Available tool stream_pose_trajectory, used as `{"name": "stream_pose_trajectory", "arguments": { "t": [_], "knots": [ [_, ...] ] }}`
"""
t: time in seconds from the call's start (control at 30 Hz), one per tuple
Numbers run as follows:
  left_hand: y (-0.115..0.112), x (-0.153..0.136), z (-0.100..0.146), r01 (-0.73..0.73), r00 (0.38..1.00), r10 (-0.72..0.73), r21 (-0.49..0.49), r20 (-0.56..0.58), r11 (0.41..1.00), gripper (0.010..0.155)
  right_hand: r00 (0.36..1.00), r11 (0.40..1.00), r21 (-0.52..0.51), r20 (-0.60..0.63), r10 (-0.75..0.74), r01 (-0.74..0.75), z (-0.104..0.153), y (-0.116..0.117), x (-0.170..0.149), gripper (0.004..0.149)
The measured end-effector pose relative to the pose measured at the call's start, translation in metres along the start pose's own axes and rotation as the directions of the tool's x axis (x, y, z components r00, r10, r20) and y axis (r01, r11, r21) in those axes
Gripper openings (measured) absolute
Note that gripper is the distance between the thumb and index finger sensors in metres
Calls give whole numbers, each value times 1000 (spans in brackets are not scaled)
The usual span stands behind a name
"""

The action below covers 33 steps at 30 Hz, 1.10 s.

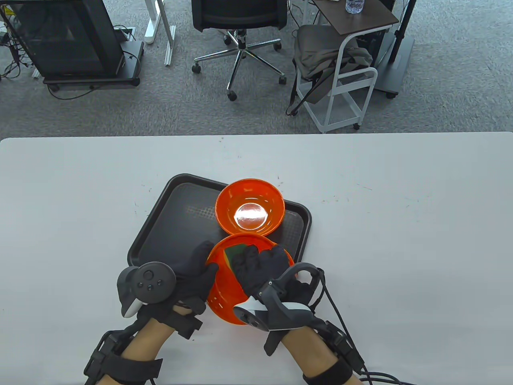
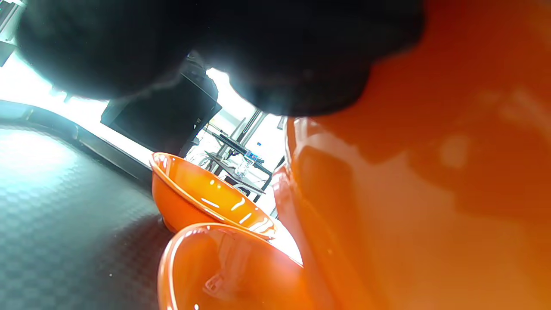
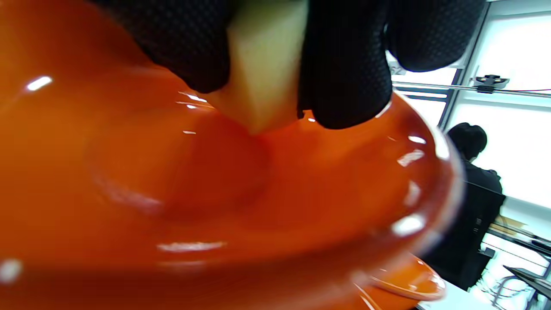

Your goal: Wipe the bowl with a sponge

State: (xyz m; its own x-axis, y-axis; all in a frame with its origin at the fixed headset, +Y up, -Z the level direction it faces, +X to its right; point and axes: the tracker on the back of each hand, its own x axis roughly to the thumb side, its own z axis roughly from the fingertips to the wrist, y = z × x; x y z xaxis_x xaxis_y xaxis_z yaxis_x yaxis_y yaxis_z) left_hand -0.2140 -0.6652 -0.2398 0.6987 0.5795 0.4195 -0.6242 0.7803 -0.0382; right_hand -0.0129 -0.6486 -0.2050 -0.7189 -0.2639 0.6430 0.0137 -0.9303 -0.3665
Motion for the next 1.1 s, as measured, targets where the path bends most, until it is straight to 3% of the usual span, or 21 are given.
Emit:
{"name": "stream_pose_trajectory", "arguments": {
  "t": [0.2, 0.57, 0.93, 1.1],
  "knots": [
    [0, 0, 1, 18, 1000, -18, 25, -10, 1000, 58, 976, 982, -37, 117, -182, 187, -1, 4, 9, 51],
    [15, -16, 1, 14, 997, -7, 93, -75, 996, 58, 928, 949, -3, 213, -306, 314, -1, 4, 25, 52],
    [35, -37, 3, -10, 991, 31, 160, -132, 987, 57, 957, 970, 83, 166, -239, 228, 2, -2, 19, 49],
    [41, -46, 5, -25, 986, 56, 187, -159, 982, 57, 979, 984, 67, 111, -171, 164, 7, -4, 7, 48]
  ]
}}
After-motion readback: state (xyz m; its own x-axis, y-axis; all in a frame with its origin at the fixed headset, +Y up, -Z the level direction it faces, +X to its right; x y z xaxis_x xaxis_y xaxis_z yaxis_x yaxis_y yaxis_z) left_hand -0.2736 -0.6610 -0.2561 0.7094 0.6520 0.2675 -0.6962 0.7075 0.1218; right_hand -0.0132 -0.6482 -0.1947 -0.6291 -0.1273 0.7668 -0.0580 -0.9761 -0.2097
